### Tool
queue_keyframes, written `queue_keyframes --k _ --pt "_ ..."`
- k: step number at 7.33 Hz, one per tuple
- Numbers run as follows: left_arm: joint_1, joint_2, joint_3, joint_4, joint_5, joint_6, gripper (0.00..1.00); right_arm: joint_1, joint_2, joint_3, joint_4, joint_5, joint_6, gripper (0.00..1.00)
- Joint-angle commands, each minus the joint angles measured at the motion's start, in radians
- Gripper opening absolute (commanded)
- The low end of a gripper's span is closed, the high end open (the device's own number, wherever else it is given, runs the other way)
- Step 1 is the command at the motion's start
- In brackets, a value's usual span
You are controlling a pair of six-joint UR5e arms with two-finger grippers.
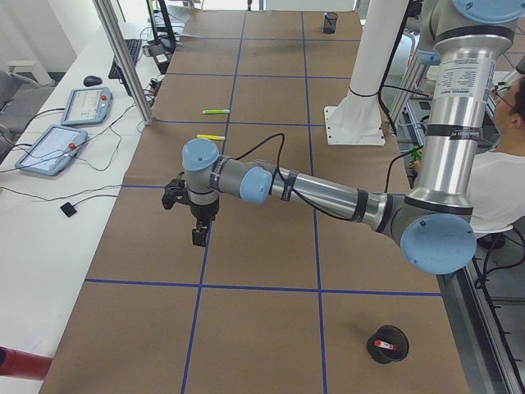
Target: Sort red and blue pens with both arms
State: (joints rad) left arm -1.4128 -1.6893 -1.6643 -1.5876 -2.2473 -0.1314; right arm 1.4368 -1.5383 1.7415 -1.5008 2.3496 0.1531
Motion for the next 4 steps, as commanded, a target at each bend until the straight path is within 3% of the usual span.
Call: queue_keyframes --k 1,4 --pt "-0.002 -0.006 0.074 0.02 -0.09 0.007 0.99 -0.035 0.02 0.022 -0.07 0.004 -0.001 1.0" --pt "-0.012 0.025 0.069 0.015 -0.135 0.01 0.99 -0.041 0.003 0.032 -0.081 -0.001 -0.006 1.0"
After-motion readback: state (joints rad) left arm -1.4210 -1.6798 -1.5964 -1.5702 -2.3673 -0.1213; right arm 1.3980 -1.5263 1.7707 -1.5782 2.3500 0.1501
